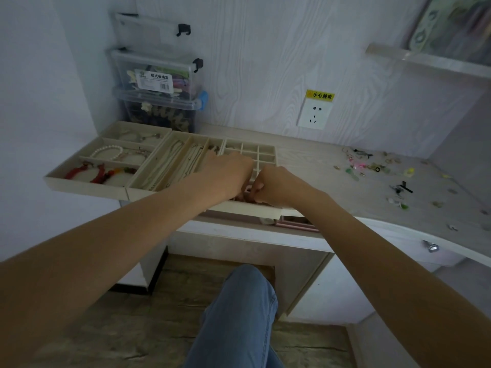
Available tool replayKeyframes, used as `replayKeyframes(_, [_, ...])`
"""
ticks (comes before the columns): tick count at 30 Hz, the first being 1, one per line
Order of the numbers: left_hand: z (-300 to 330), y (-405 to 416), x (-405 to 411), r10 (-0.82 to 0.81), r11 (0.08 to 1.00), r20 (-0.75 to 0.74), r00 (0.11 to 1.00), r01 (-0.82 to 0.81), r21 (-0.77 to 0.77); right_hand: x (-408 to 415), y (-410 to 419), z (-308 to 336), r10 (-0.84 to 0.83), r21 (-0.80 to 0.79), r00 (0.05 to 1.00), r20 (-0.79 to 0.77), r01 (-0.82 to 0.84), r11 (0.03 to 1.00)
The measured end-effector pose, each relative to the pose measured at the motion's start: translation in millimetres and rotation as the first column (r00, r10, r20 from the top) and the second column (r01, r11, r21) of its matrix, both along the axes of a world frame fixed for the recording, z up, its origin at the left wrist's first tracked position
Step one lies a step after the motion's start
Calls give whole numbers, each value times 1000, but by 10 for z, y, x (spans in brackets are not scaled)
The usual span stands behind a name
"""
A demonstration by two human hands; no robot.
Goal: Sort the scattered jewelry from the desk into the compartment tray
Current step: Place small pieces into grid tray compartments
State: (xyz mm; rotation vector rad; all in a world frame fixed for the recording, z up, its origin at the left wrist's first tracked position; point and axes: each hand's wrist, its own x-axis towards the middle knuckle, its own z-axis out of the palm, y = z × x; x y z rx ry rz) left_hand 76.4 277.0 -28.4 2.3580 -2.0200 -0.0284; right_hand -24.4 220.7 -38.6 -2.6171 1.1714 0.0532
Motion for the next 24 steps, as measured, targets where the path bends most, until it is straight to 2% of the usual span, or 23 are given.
replayKeyframes(8, [-32,-1,3,-9,998,3,1000,9,-69,-4,17,14,1,8,1000,-3,-1,1000])
replayKeyframes(17, [-55,29,-120,-11,999,239,971,19,-31,-33,99,91,-14,10,1000,-12,14,1000])
replayKeyframes(24, [-90,-33,-136,59,997,192,980,-49,-58,-29,109,88,-37,8,999,-6,37,999])
